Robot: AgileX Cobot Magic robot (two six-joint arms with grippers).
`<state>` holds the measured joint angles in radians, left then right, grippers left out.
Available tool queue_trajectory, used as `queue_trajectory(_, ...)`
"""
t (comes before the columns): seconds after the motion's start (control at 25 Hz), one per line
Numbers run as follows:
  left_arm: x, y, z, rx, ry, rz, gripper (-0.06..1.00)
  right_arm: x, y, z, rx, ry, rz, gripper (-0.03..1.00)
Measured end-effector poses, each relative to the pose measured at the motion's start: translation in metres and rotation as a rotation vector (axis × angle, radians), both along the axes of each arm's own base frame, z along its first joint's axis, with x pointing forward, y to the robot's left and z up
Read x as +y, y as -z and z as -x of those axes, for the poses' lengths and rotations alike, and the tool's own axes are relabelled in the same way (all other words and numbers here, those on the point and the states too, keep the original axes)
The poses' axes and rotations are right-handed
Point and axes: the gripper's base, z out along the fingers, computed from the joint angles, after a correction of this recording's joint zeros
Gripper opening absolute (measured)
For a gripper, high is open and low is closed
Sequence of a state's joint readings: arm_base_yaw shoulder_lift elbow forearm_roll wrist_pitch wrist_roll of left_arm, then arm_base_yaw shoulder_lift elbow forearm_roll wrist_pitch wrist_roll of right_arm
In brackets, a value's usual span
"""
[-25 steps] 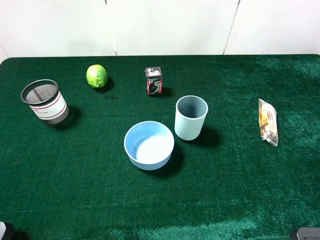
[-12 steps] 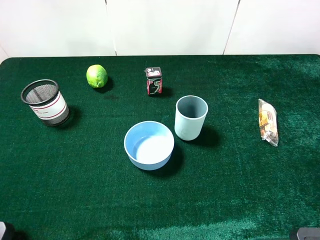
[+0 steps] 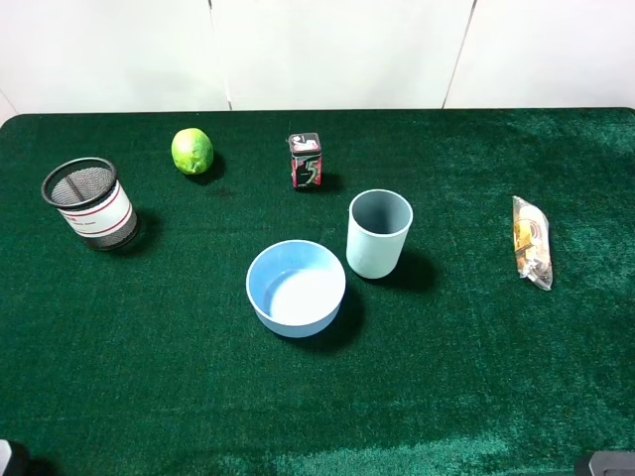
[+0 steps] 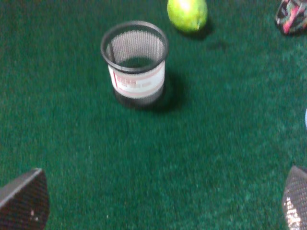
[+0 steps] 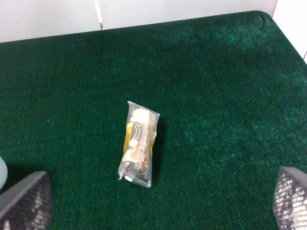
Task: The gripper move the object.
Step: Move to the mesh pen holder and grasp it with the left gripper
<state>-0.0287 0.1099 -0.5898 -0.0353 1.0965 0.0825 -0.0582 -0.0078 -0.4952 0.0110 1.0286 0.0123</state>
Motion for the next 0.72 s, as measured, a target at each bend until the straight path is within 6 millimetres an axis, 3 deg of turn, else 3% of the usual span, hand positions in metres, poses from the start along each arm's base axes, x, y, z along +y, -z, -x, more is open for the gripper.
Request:
queue_trajectory(0.4,-0.002,-0.023,-0.06,0.26,0.0,-0.007,0.99,0.0,0.0,0.0,0.0,0.0,0.0,0.69)
queue_trajectory(0.72,-0.003,-0.028,-0.116,0.446,0.021,-0.029,0.99,0.0,0.0,0.0,0.0,0.0,0.0,0.69)
